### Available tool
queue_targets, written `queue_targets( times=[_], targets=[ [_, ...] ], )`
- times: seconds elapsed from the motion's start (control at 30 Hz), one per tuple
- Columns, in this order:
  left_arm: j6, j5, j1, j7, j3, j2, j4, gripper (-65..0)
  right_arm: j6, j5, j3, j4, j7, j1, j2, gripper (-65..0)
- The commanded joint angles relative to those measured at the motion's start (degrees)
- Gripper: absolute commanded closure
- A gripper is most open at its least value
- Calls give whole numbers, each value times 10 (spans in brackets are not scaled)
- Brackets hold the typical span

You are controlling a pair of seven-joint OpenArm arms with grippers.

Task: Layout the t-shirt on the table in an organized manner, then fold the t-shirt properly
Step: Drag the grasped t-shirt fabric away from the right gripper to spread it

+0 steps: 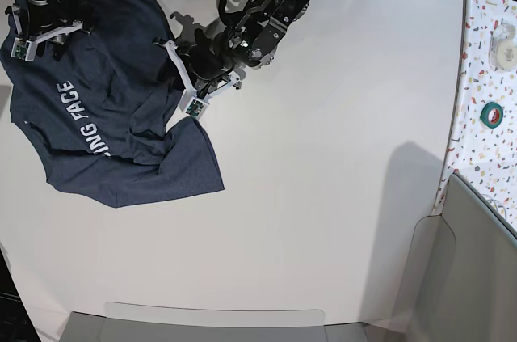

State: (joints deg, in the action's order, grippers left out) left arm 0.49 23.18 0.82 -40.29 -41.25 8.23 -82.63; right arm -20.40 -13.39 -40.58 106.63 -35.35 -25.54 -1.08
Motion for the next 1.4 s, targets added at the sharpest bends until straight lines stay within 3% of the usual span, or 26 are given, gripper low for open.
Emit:
queue_targets(
  times=[0.0,0.07,0.13,0.27,0.53,0.7,0.93,1.13,1.23,1.37],
  targets=[
    [-2,5,7,6,0,8,-8,-105,2,-1,-3,8,13,-1,-6,-235],
    [-2,5,7,6,4,8,-8,-2,2,-1,-2,8,13,-2,-6,-229],
    [1,4,14,6,5,8,-10,0,2,-1,-1,8,13,-4,-6,-179],
    [1,4,41,2,60,8,-46,0,2,-1,-1,3,12,-5,-6,0],
    [2,4,124,0,193,8,-100,0,2,-1,-3,-24,11,-12,-6,0],
    [2,2,187,0,245,4,-22,0,2,-1,-2,-24,11,-13,-6,0],
    [2,2,273,45,291,-37,149,0,2,-1,0,-24,11,-12,-6,0],
    [4,2,309,81,301,-84,215,-2,2,-1,0,-24,11,-11,-5,0],
    [30,2,314,64,296,-88,216,-74,2,-2,0,-24,11,-10,2,0],
    [72,2,320,-24,302,-86,173,-284,2,-2,-1,-14,11,0,16,0]
  ],
)
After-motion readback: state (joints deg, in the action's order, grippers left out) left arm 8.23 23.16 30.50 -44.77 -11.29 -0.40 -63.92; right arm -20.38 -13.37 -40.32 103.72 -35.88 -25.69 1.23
